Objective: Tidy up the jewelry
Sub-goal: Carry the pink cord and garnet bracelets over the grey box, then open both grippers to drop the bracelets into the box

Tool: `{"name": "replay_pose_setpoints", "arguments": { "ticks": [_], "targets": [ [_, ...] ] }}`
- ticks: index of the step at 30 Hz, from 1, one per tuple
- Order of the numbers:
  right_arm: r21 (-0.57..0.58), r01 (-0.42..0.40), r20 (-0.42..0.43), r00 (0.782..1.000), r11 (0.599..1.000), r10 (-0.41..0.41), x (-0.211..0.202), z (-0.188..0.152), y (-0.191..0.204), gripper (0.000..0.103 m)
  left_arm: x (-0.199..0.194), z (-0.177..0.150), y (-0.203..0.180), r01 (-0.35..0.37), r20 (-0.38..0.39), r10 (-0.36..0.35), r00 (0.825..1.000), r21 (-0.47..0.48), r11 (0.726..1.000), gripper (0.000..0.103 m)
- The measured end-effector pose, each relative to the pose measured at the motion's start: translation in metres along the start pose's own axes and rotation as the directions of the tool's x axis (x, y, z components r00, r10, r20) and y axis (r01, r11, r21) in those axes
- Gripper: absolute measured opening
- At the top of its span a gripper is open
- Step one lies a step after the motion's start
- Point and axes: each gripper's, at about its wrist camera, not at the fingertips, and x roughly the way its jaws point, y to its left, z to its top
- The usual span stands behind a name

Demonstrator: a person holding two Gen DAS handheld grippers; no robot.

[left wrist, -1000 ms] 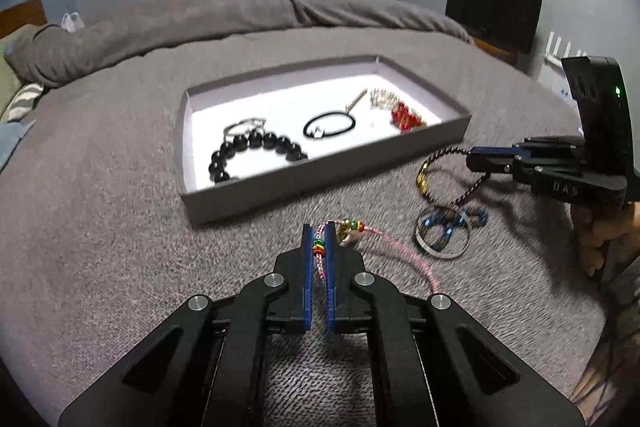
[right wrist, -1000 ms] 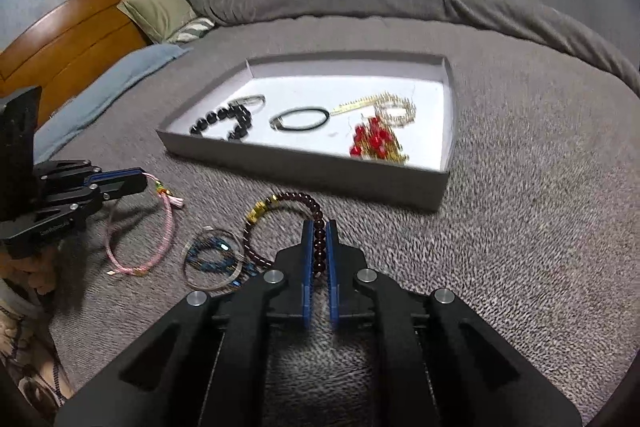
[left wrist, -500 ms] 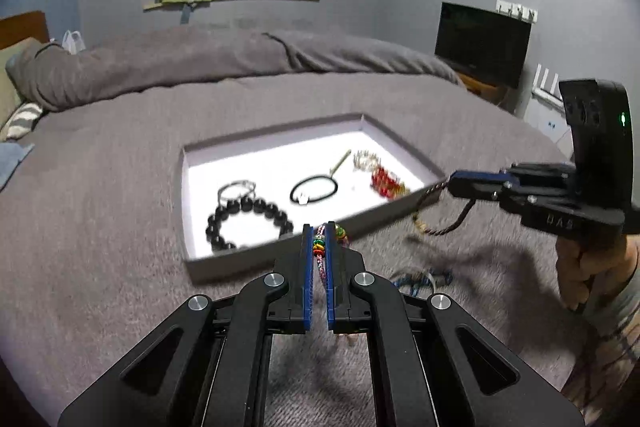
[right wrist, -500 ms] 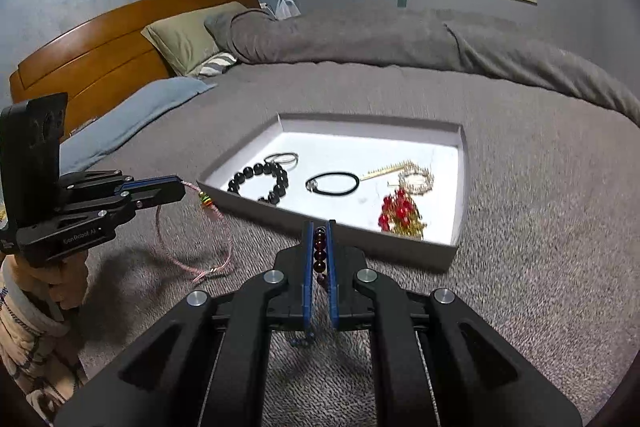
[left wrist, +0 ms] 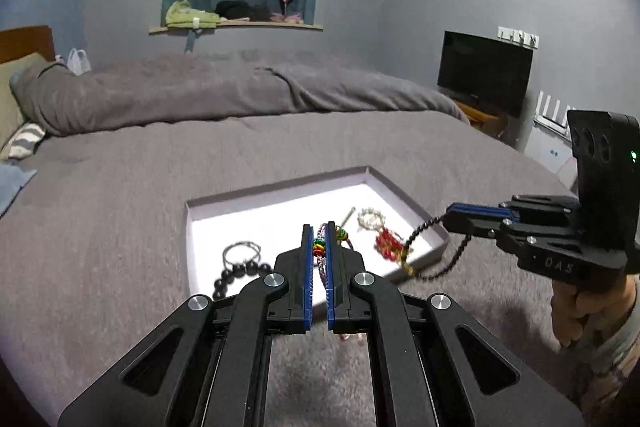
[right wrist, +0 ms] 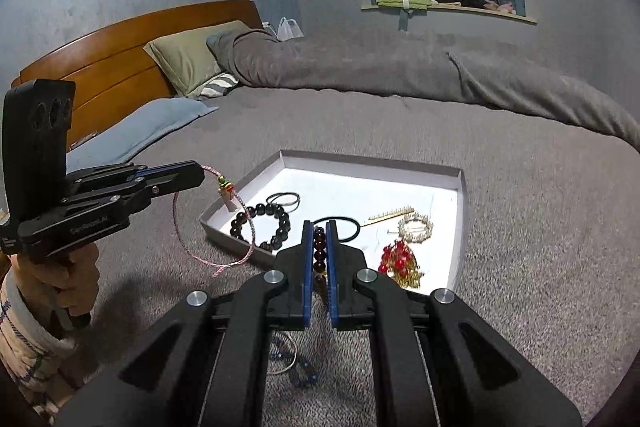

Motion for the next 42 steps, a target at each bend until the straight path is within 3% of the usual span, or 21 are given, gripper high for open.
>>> {"name": "replay_pose_setpoints", "arguments": {
  "ticks": [13,24,30,37,39,42],
  "targets": [
    [0.054,0.018,-0.026,1.000,0.998,-0.016,0.039,0.007,-0.023,0.006,0.038,0.019,0.014,-0.029,0.051,0.032,0.998,-0.070,0.997,0.006],
    [0.139,-0.039,-0.073,0.996,0.990,0.049,0.072,-0.004,-0.038,0.006,0.093,-0.005,0.013,0.015,-0.082,-0.021,0.996,-0.080,0.997,0.006],
    [0.152,0.003,-0.105,0.994,0.988,0.013,0.081,-0.009,-0.045,0.006,0.108,-0.015,0.018,-0.038,-0.146,0.028,0.989,-0.062,0.997,0.006],
    [0.151,0.046,-0.137,0.990,0.987,-0.025,0.089,-0.013,-0.052,0.006,0.110,-0.021,0.014,-0.082,-0.166,0.080,0.983,-0.006,0.997,0.006],
    [0.151,0.055,-0.151,0.988,0.987,-0.032,0.092,-0.015,-0.053,0.006,0.113,-0.022,0.014,-0.087,-0.180,0.085,0.980,-0.005,0.996,0.013],
    [0.148,0.069,-0.157,0.987,0.987,-0.045,0.095,-0.013,-0.052,0.009,0.113,-0.023,0.018,-0.102,-0.186,0.097,0.978,-0.016,0.995,0.036]
  ]
}}
